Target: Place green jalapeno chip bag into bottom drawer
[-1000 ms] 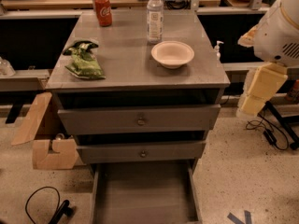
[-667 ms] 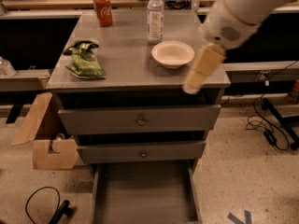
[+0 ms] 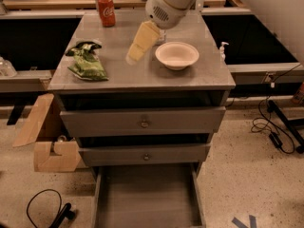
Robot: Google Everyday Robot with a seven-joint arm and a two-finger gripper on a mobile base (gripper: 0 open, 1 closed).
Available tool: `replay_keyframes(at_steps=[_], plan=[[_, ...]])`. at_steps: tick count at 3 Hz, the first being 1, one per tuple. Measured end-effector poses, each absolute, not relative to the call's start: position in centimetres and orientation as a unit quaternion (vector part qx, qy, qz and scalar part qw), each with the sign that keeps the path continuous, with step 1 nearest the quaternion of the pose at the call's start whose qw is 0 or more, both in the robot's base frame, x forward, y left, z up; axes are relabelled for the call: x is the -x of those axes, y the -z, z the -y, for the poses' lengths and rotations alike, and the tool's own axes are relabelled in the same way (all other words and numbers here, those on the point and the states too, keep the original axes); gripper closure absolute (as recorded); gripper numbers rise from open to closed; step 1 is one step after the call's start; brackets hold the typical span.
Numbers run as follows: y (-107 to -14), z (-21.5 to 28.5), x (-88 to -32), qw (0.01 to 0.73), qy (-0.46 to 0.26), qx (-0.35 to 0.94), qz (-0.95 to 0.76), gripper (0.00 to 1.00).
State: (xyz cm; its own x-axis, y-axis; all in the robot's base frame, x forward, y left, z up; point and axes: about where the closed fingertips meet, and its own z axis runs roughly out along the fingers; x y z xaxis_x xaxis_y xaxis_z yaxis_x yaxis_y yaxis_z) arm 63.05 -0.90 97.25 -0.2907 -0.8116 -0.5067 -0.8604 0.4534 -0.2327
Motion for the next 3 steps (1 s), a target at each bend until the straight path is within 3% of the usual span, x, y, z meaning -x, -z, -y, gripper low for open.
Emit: replay_keyframes(at_steps=[3], plan=[[-95.9,-3.1,-65.3,0.298,-0.069,0.488,-0.817,0.0]])
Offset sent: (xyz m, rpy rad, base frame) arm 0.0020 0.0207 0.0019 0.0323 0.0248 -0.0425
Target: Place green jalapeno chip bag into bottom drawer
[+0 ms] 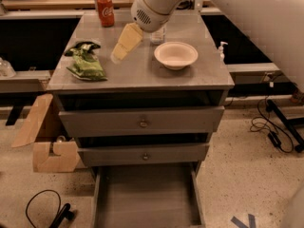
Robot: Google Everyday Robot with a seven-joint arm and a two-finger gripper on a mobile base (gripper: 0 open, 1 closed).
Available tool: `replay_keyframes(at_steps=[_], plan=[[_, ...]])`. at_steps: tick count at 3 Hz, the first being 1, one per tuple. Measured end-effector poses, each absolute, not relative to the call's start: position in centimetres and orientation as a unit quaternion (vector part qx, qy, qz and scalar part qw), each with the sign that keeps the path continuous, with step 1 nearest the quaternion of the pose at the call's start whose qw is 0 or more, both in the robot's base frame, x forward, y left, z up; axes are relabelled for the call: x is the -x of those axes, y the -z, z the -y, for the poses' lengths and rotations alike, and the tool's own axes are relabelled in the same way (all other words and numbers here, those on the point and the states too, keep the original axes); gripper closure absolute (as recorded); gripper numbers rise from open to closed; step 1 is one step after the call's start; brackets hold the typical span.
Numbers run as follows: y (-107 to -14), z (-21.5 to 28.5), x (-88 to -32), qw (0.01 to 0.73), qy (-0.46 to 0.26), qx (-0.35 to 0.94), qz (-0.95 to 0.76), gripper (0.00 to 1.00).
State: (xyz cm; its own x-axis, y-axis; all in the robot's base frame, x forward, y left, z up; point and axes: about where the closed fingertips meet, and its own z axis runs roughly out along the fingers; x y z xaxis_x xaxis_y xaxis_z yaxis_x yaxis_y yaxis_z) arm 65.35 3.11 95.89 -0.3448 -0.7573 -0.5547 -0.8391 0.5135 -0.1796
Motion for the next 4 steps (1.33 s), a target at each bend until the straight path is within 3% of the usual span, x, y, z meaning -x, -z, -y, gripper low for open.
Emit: replay_keyframes(at_steps=[2,4], plan=[[-92.1,-9.7,-74.6,0.269,-0.066,0.428,-0.86,0.0],[-90.4,-17.1,-77.6,0.272,-0.114,0.407,-0.864,0.0]])
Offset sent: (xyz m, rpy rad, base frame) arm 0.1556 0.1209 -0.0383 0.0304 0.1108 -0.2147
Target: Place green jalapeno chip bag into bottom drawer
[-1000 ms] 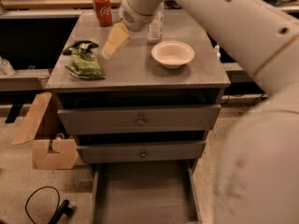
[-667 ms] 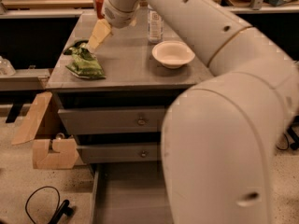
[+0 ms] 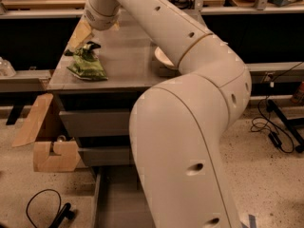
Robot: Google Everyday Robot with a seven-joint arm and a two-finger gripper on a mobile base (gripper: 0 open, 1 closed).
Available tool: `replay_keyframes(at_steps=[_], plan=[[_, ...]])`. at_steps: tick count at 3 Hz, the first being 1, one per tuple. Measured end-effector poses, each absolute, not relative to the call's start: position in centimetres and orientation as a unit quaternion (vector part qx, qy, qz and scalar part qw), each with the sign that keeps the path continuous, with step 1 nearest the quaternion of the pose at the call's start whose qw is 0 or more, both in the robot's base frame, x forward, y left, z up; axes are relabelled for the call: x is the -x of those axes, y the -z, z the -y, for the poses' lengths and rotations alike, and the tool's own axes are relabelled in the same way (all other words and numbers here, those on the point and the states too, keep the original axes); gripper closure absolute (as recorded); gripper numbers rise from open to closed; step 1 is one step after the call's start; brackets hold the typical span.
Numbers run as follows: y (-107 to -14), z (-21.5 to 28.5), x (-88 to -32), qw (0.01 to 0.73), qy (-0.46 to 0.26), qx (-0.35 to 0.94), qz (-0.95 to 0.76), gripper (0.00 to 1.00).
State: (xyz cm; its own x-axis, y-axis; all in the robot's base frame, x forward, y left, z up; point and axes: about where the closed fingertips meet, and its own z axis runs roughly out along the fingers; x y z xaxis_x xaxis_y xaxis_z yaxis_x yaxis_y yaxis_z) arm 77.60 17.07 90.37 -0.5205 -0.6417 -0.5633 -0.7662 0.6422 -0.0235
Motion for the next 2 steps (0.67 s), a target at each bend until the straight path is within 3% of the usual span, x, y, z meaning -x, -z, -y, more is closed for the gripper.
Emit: replay_keyframes(at_steps=[1,2], plan=[[-86.5,-18.8,-77.1,0.231,-0.123,0.394,-0.881,0.0],[-82.4,-19.3,-76.7,0.187,-0.109,0.387,-0.896,0.17]])
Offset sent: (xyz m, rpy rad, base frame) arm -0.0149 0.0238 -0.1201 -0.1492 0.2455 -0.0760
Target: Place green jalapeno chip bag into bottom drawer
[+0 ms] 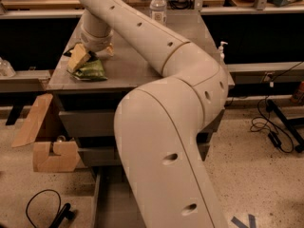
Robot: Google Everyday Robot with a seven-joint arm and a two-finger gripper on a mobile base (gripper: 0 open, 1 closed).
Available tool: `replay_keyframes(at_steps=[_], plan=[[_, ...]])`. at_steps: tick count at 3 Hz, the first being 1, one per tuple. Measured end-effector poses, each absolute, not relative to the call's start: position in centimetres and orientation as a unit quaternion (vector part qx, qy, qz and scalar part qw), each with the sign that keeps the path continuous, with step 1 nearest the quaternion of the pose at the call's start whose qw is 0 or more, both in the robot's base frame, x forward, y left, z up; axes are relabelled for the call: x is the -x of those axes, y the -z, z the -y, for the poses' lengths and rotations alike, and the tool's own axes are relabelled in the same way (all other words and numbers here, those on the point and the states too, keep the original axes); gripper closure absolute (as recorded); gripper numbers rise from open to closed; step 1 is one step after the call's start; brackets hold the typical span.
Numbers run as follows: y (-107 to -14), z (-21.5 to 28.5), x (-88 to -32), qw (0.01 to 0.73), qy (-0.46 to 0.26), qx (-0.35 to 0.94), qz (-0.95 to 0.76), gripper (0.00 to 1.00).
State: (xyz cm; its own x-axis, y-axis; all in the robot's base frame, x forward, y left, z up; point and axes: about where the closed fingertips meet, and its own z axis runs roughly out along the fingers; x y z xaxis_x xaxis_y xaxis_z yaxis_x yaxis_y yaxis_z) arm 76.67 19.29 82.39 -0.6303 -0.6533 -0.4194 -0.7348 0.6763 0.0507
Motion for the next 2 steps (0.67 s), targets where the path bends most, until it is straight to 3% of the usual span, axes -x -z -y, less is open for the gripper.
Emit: replay_keyframes(at_steps=[1,2], plan=[[-81.4,-19.4,-76.4,0.174,-0.105,0.384,-0.901,0.41],[-82.6,-19.4,-76.4,0.174,-0.105,0.384,-0.901,0.71]])
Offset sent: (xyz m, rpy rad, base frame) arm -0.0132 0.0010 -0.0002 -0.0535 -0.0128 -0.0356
